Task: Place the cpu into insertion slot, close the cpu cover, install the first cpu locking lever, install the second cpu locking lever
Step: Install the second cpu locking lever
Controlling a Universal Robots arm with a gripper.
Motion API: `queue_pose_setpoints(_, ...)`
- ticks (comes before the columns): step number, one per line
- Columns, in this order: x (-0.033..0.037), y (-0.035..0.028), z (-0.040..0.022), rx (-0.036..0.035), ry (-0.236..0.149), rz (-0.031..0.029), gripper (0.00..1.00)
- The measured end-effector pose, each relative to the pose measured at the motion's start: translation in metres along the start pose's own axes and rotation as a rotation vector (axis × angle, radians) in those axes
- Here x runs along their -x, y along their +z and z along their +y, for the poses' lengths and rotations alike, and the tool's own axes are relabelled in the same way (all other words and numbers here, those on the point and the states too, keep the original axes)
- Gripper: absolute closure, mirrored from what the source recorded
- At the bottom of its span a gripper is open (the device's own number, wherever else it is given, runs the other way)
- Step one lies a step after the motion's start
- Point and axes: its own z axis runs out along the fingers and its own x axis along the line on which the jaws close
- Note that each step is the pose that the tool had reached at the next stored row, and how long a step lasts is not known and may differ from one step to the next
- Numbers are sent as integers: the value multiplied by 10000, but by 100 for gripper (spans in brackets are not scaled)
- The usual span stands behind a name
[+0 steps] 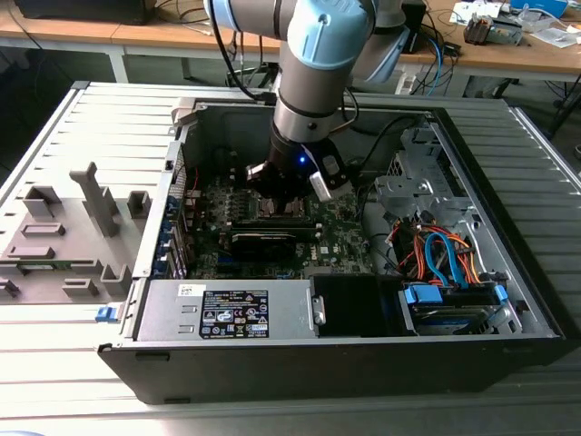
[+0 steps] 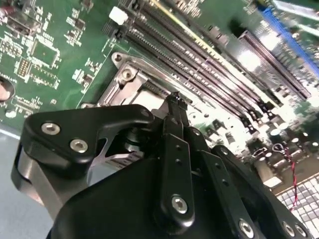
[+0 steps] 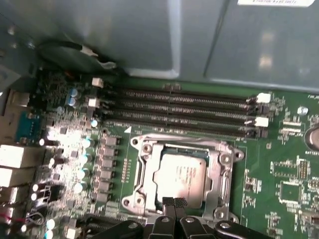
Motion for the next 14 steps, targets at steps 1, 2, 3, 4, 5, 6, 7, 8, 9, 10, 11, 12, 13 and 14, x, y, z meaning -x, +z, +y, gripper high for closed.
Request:
queue_pose_setpoints(1,-1,-22,10,-100,12,13,89)
queue_pose_setpoints(2,-6,-85,29,-230,27,29,89)
queue_pose_setpoints(3,-13,-170,46,-265,29,34,89)
queue_pose_setpoints(4,-17,-218,52,-273,30,35,89)
queue_pose_setpoints(5,-22,-266,58,-276,30,35,89)
queue_pose_setpoints(6,-29,-338,67,-283,32,37,89)
queue_pose_setpoints(7,-35,-389,72,-287,33,39,89)
queue_pose_setpoints(8,-37,-413,73,-286,33,39,89)
queue_pose_setpoints(9,-38,-424,75,-286,33,39,89)
queue_pose_setpoints(10,-38,-424,75,-283,33,37,89)
queue_pose_setpoints(11,-38,-425,75,-283,32,37,89)
queue_pose_setpoints(12,-39,-428,75,-286,33,38,89)
queue_pose_setpoints(13,-39,-429,75,-285,33,38,89)
queue_pose_setpoints(14,-39,-431,75,-286,33,39,89)
